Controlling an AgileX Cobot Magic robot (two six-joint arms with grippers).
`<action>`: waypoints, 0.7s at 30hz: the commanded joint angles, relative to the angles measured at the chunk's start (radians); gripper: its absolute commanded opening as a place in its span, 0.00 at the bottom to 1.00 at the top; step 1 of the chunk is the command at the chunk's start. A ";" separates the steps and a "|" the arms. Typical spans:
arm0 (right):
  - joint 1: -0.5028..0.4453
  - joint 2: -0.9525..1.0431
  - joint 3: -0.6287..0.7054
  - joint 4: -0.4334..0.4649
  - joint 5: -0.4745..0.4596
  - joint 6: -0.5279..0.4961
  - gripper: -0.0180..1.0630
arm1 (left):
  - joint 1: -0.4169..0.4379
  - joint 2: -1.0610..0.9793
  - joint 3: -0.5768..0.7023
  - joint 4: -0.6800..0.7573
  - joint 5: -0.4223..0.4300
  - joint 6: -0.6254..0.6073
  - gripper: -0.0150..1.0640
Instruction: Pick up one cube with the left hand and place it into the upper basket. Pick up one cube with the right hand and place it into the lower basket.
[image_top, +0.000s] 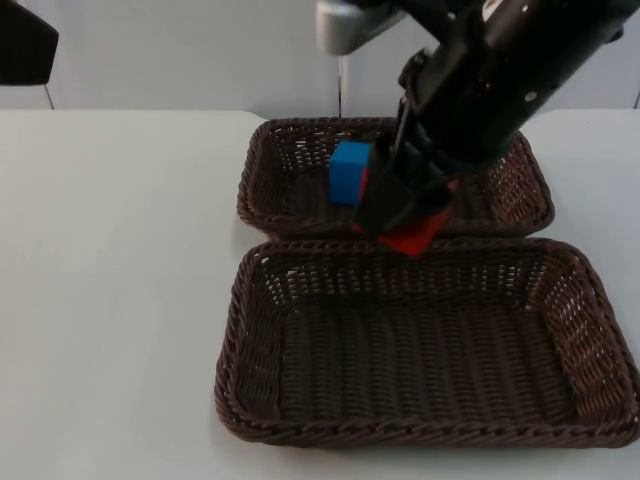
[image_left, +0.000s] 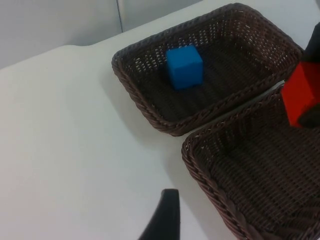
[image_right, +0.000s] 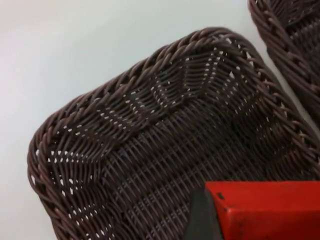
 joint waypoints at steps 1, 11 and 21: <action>0.005 0.012 0.002 -0.003 -0.010 0.001 0.02 | -0.002 -0.004 0.004 0.002 -0.004 -0.002 0.75; 0.005 0.119 0.002 -0.001 -0.013 0.001 0.02 | -0.002 -0.004 0.004 0.002 -0.004 -0.002 0.75; 0.005 0.203 0.002 -0.001 -0.027 -0.002 0.02 | -0.002 -0.004 0.004 0.002 -0.002 -0.002 0.75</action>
